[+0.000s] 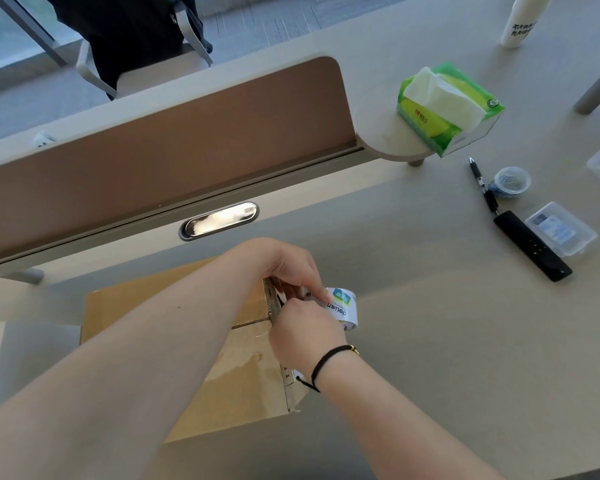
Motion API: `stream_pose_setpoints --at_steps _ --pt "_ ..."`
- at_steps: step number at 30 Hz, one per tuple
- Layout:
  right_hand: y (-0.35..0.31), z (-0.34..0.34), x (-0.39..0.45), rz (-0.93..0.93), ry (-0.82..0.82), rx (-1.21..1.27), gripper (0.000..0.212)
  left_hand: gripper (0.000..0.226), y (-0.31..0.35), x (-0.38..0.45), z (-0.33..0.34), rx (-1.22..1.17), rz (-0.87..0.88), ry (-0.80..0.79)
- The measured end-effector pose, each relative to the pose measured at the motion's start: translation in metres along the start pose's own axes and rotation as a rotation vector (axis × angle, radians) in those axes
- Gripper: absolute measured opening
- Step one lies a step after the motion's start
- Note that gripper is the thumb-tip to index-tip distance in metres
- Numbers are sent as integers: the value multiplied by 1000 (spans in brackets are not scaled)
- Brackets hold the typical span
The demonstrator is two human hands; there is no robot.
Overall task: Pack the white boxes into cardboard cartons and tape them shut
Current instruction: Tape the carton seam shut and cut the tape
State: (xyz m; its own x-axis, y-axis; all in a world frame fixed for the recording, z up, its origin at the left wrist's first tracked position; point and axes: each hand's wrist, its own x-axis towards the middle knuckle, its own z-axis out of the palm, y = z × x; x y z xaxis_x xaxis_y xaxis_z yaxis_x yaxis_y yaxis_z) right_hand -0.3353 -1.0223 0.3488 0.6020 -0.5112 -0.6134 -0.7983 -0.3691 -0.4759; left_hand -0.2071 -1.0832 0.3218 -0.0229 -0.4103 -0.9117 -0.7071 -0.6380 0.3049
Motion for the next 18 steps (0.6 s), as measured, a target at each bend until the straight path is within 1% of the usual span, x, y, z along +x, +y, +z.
stream_pose_setpoints --at_steps 3,5,7,9,10,13,15,18 --pt "2 -4 -3 9 -70 -54 32 28 1 -2 0 22 7 -18" --pt "7 -3 -12 11 -88 -76 31 32 0 -2 0 18 8 -25" --pt "15 3 -24 40 -117 -42 26 37 0 -1 4 -23 22 1" --pt "24 16 -36 68 -161 -6 14 33 -2 4 10 -115 54 49" --pt "28 24 -41 80 -173 6 11 31 -3 7 14 -155 70 66" --pt "46 52 -46 123 -121 71 14 33 -4 11 22 -179 87 67" --pt "61 68 -42 151 -64 119 22 34 -4 11 24 -182 95 81" --pt "87 83 -23 190 2 162 28 34 -1 4 21 -278 124 123"
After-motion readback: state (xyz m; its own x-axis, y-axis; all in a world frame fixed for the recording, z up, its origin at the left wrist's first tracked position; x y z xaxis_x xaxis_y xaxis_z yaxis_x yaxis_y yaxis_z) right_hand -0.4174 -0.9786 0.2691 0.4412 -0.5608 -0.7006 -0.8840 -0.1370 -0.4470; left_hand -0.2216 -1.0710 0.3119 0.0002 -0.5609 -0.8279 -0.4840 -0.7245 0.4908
